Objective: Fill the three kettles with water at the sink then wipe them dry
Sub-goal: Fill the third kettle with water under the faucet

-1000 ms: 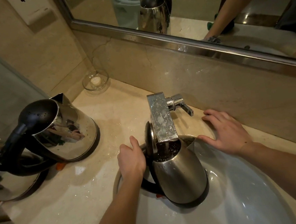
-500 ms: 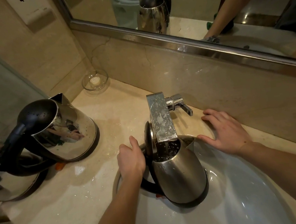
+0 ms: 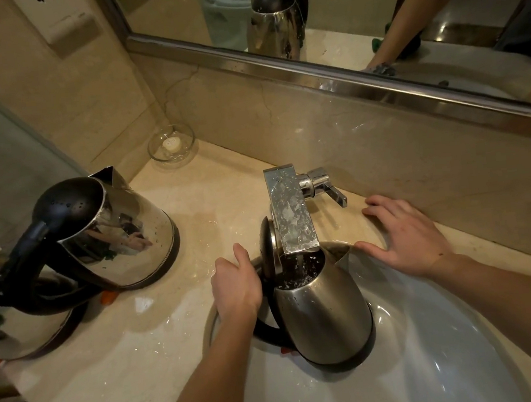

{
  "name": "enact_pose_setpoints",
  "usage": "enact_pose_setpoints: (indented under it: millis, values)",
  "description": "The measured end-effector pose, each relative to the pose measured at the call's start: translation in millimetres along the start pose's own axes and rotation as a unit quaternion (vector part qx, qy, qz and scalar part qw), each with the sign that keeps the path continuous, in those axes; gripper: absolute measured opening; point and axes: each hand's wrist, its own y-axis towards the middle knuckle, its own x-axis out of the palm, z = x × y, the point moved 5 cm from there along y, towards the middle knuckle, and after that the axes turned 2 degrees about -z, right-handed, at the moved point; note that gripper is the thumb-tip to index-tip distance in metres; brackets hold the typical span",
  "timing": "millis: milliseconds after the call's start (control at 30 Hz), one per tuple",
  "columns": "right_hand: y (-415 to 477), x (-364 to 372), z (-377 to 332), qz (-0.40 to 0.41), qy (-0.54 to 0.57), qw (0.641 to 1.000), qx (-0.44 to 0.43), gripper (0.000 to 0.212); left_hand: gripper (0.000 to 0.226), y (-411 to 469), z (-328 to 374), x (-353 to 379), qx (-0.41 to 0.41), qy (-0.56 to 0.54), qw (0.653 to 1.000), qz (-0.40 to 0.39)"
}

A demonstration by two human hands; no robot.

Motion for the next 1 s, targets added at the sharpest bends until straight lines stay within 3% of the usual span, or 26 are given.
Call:
enact_pose_setpoints:
  millis: [1000]
  values:
    - [0.5, 1.2, 0.6, 0.008, 0.000, 1.000, -0.004, 0.078, 0.057, 0.2, -0.1, 0.2, 0.000, -0.005, 1.000, -0.002]
